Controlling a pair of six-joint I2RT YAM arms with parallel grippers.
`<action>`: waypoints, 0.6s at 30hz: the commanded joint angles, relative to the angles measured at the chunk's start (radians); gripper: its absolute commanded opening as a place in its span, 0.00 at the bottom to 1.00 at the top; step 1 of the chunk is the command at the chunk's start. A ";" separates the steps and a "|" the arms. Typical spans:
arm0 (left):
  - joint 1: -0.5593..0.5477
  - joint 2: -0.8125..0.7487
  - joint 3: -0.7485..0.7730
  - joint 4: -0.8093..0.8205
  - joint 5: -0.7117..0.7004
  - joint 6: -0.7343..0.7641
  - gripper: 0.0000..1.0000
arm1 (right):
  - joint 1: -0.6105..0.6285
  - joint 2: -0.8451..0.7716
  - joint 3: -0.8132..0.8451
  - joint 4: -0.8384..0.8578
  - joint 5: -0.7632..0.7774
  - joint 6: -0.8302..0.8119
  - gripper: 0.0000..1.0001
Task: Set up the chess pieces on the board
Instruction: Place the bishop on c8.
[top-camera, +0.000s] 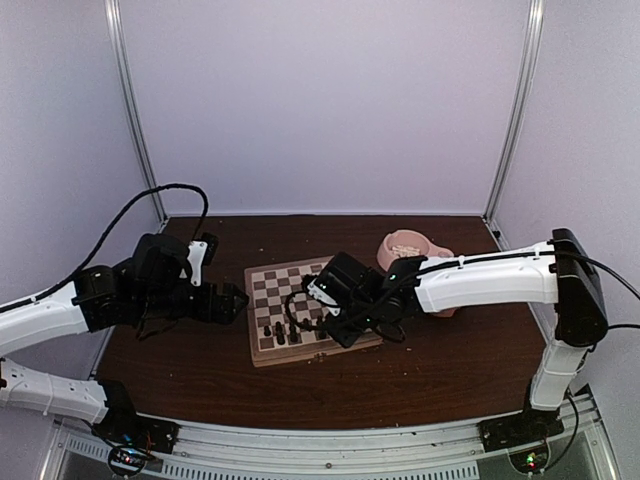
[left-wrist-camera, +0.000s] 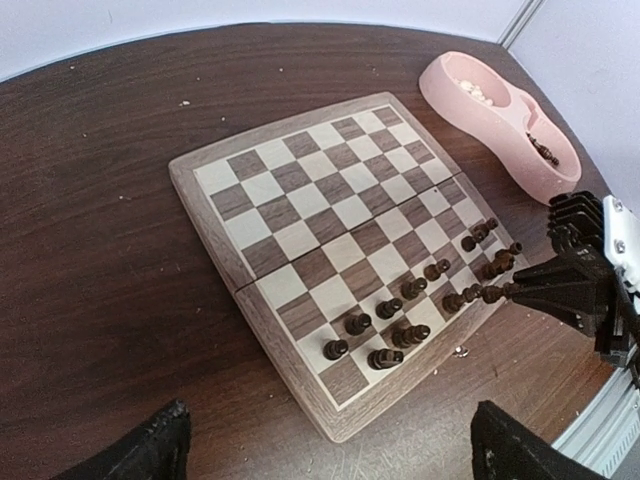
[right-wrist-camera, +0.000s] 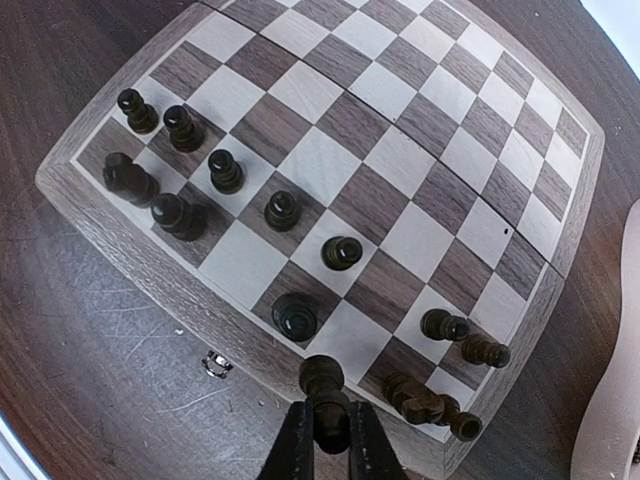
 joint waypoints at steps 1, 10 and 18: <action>0.010 0.003 0.036 -0.035 -0.011 0.021 0.98 | 0.006 0.023 0.034 -0.024 0.064 -0.019 0.01; 0.014 0.042 0.053 -0.017 0.006 0.027 0.98 | 0.007 0.055 0.035 -0.022 0.096 -0.040 0.01; 0.019 0.086 0.082 -0.022 0.019 0.034 0.98 | 0.004 0.081 0.044 -0.013 0.106 -0.052 0.00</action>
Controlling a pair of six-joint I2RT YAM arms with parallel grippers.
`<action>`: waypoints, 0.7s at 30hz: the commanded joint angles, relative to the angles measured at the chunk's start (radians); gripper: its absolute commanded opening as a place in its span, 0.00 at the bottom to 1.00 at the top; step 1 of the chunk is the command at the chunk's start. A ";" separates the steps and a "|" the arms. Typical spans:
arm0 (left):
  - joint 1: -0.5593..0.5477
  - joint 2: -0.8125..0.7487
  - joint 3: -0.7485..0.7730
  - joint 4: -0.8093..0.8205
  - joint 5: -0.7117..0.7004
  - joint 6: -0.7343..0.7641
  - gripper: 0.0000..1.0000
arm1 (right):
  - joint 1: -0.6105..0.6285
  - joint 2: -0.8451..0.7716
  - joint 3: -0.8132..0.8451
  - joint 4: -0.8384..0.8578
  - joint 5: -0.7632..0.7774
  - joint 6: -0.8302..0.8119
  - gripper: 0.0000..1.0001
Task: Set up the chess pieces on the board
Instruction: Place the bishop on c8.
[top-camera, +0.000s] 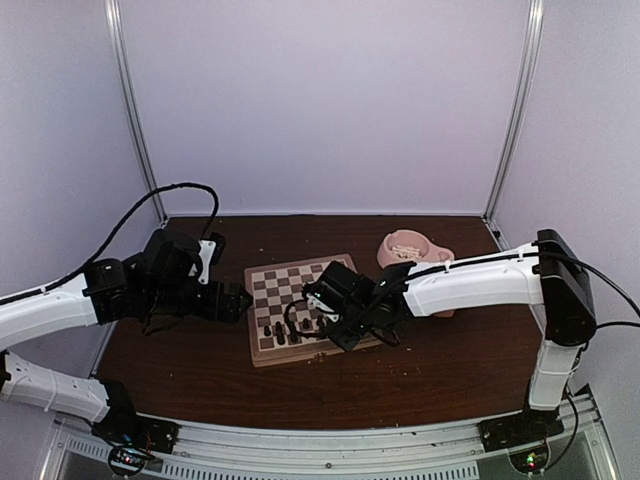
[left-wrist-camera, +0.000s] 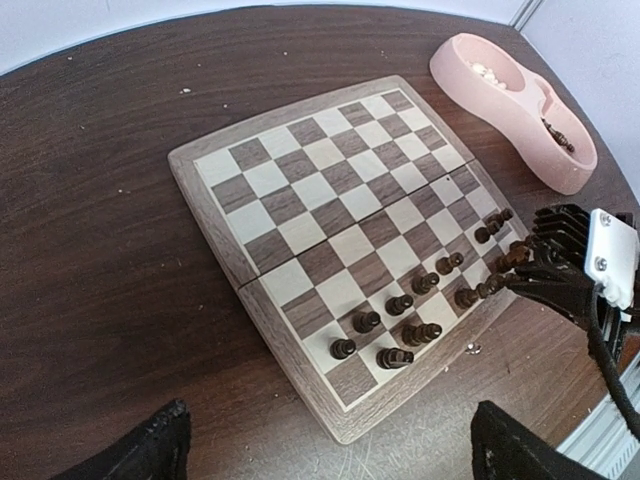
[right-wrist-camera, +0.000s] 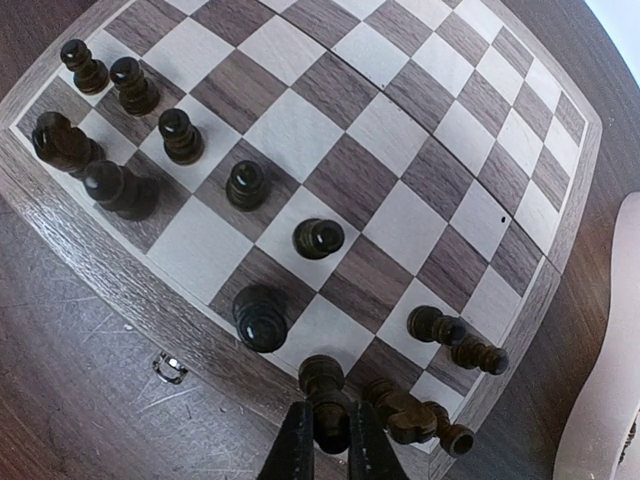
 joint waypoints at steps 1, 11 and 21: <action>0.009 0.015 0.041 0.010 0.014 0.020 0.98 | 0.005 0.018 0.034 0.004 0.037 -0.013 0.01; 0.011 0.021 0.039 0.017 0.021 0.033 0.97 | 0.005 0.032 0.042 0.016 0.039 -0.024 0.01; 0.012 0.030 0.036 0.015 0.024 0.036 0.98 | 0.003 0.045 0.059 0.009 0.040 -0.031 0.05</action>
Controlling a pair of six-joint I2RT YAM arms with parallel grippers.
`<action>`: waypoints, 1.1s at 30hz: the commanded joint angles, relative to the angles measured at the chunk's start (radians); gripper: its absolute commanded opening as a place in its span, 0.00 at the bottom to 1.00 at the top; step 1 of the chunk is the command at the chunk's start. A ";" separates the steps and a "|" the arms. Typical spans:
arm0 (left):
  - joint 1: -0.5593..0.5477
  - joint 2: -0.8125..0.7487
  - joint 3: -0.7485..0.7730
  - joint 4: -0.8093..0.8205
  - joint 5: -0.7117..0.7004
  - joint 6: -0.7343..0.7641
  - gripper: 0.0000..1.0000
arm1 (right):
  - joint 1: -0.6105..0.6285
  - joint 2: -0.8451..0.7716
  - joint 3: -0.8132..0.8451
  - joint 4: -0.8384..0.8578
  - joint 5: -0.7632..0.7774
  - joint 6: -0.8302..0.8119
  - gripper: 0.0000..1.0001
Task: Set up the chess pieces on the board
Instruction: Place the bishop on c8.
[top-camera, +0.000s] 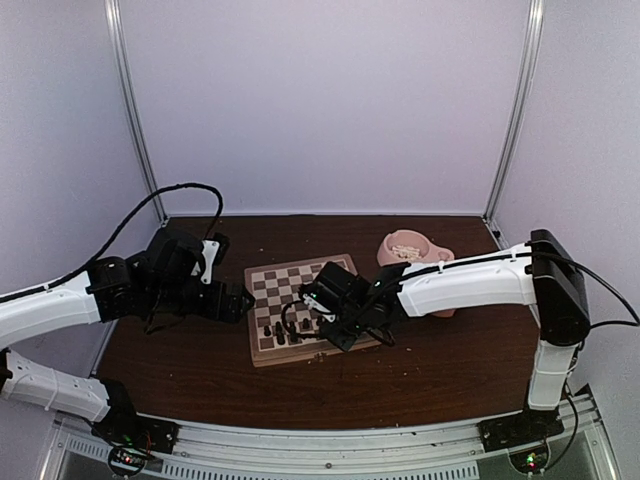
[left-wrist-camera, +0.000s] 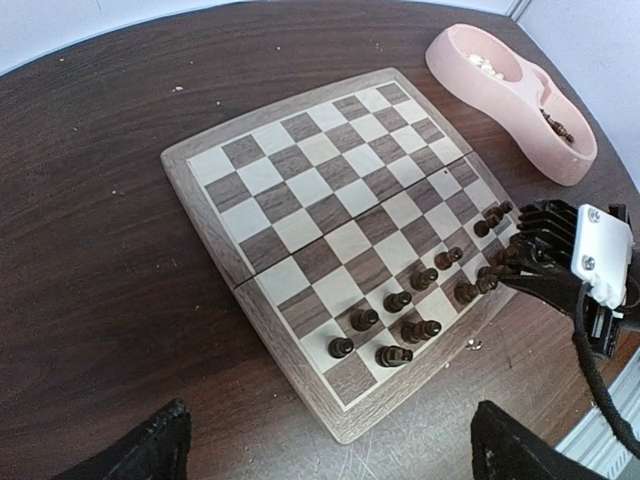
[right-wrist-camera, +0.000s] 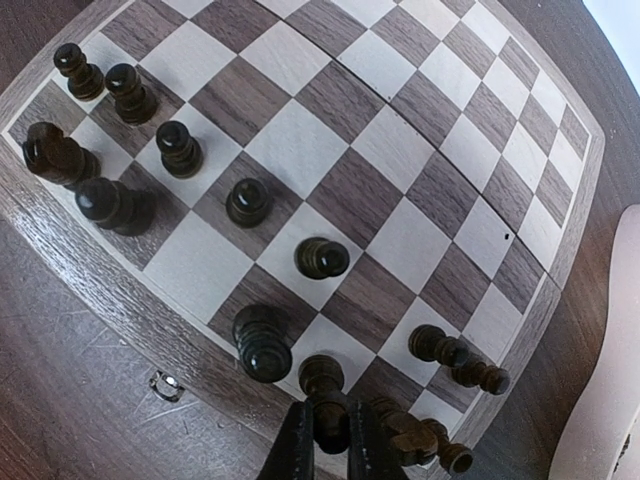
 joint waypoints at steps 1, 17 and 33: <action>0.007 0.005 0.022 0.019 0.006 0.014 0.98 | 0.003 0.013 0.036 0.002 0.030 -0.007 0.09; 0.009 0.007 0.011 0.025 0.023 0.010 0.98 | 0.002 -0.004 0.049 -0.021 0.041 -0.014 0.18; 0.009 0.008 0.006 0.024 0.026 0.009 0.98 | 0.001 0.000 0.040 -0.011 0.042 -0.014 0.18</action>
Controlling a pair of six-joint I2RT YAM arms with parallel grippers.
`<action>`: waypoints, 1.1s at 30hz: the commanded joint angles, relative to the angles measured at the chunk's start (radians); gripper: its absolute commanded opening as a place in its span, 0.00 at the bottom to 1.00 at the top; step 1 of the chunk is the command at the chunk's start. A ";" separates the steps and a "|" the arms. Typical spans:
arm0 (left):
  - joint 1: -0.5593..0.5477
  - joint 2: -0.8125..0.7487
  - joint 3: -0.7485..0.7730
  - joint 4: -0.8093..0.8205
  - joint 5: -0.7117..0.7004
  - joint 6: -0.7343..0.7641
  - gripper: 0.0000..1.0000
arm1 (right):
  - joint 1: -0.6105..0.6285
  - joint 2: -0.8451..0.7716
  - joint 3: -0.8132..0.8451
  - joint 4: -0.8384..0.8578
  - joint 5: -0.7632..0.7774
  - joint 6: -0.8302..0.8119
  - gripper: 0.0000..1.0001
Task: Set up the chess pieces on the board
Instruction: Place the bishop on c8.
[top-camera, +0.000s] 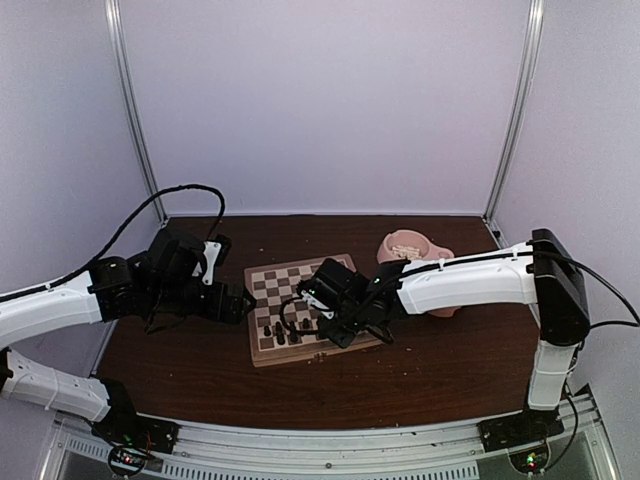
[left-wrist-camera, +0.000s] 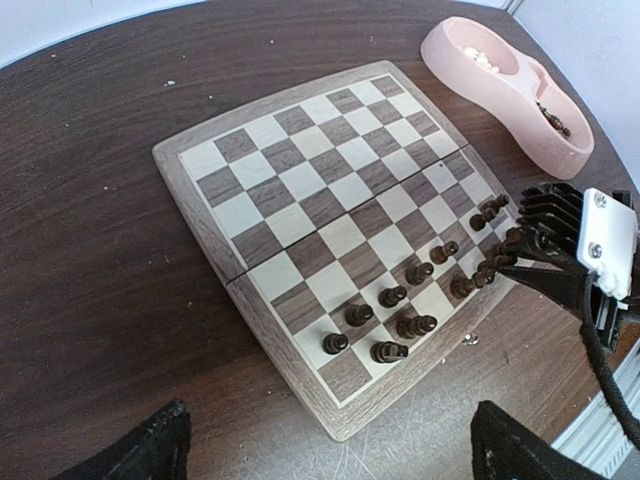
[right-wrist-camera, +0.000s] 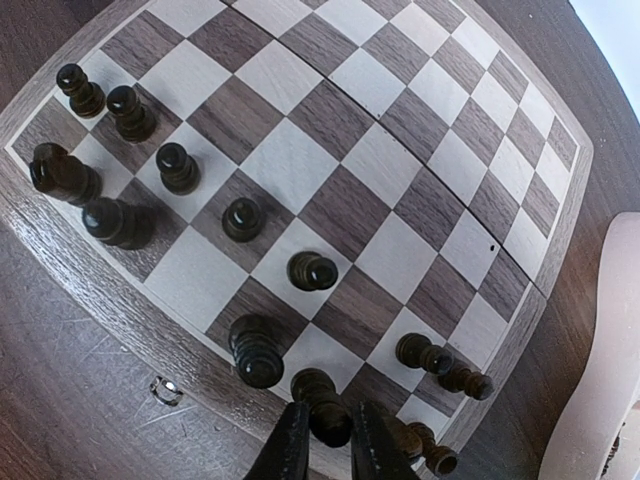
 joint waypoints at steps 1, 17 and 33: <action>0.008 0.001 0.006 0.025 0.006 0.009 0.98 | 0.001 -0.002 0.012 0.005 0.029 -0.002 0.18; 0.016 0.022 0.019 0.023 0.017 0.016 0.98 | -0.004 0.011 0.010 0.022 0.028 -0.002 0.18; 0.017 0.026 0.019 0.025 0.023 0.016 0.98 | -0.007 0.010 0.009 0.029 0.024 -0.006 0.19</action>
